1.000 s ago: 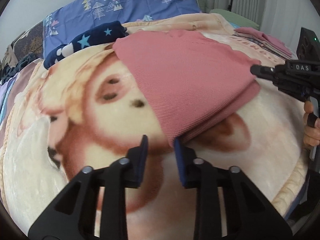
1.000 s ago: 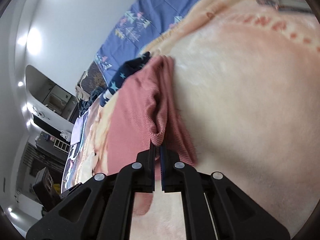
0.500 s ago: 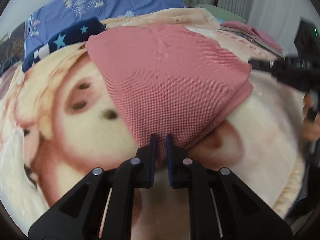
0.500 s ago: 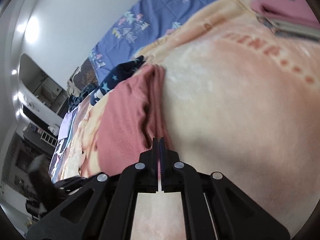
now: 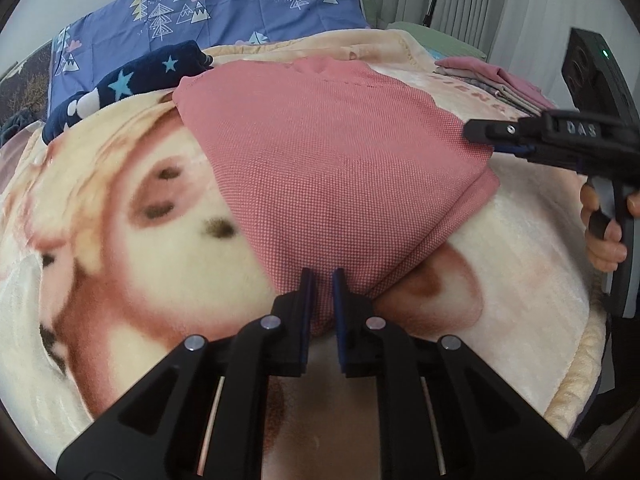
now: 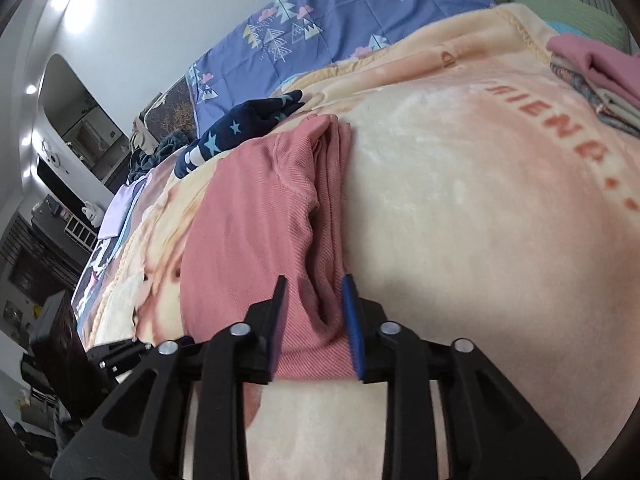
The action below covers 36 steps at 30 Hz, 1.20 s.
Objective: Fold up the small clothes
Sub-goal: 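Open both grippers and withdraw from the folded sweatshirt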
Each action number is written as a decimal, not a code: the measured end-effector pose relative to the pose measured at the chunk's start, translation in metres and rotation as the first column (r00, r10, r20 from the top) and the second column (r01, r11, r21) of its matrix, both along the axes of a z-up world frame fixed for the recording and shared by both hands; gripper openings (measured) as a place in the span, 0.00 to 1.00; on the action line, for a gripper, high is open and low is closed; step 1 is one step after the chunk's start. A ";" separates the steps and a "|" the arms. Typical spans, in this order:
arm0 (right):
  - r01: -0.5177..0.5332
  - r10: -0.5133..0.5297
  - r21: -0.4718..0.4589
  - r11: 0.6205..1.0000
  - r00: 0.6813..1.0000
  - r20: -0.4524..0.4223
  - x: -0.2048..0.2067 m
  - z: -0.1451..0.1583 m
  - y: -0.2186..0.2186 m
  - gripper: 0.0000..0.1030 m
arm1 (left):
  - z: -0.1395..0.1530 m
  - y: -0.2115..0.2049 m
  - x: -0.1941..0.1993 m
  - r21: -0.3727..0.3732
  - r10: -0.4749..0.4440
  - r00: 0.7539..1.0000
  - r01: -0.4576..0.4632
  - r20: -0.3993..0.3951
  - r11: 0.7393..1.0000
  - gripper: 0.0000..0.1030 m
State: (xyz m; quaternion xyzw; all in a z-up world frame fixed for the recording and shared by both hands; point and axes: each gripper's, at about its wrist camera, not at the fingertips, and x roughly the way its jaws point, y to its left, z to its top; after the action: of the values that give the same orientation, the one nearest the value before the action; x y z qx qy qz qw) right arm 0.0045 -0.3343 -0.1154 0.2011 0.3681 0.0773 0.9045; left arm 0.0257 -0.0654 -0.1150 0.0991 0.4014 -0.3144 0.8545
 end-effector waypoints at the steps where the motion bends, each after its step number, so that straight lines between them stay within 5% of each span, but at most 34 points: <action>1: -0.012 0.011 -0.019 1.000 1.000 -0.004 0.001 -0.001 0.001 0.41 | 0.001 0.001 0.000 -0.005 0.001 1.000 -0.001 -0.002 1.000 0.11; 3: -0.014 0.013 -0.050 0.999 1.000 -0.008 0.006 -0.001 0.004 0.41 | 0.005 0.002 -0.002 -0.012 0.006 1.000 -0.006 0.001 1.000 0.15; 4: -0.032 0.032 -0.056 0.998 0.999 -0.003 0.010 0.000 0.006 0.22 | 0.008 0.004 -0.002 -0.017 0.013 1.000 -0.013 0.006 1.000 0.20; 5: -0.042 0.042 -0.063 0.997 0.999 0.000 0.011 0.002 0.009 0.04 | 0.011 0.007 -0.003 -0.017 0.025 1.000 -0.025 0.015 1.000 0.39; 6: -0.044 0.045 -0.062 0.997 0.999 0.015 0.010 0.007 0.011 0.04 | 0.014 0.010 -0.004 -0.011 0.040 0.999 -0.039 0.030 0.999 0.50; 9: -0.077 0.074 0.027 0.997 0.994 0.080 -0.001 0.031 0.011 0.04 | 0.024 0.023 -0.005 -0.004 0.069 0.996 -0.069 0.063 0.998 0.50; 12: -0.073 0.072 0.018 0.997 0.995 0.071 -0.010 0.040 0.007 0.04 | 0.032 0.036 -0.003 -0.013 0.101 0.992 -0.101 0.081 0.995 0.50; 18: -0.036 0.035 -0.009 0.999 0.994 -0.100 0.000 -0.014 -0.001 0.05 | 0.031 0.041 0.007 -0.005 0.122 0.990 -0.122 0.075 0.992 0.50; 20: -0.048 0.046 -0.018 0.999 0.994 -0.099 0.000 -0.015 0.000 0.06 | 0.030 0.035 0.007 0.009 0.106 0.991 -0.107 0.076 0.994 0.50; 25: -0.055 0.053 -0.069 0.996 0.998 -0.030 0.004 0.017 0.003 0.25 | 0.029 0.018 0.007 0.011 0.055 0.995 -0.056 0.080 0.998 0.50; 29: -0.082 0.084 -0.075 0.994 0.996 0.031 0.043 0.045 0.001 0.25 | 0.002 -0.003 0.010 0.104 0.040 0.998 -0.044 0.046 0.994 0.50; 36: -0.065 0.064 -0.115 0.991 0.998 -0.009 0.166 0.046 -0.008 0.25 | -0.002 -0.003 0.003 0.095 0.048 0.996 -0.054 0.069 0.994 0.50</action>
State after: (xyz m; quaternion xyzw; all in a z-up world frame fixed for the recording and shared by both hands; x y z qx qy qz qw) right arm 0.1705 -0.3420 -0.0690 0.1369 0.3805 0.0845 0.9107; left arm 0.0284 -0.0684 -0.1168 0.1405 0.3899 -0.2693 0.8693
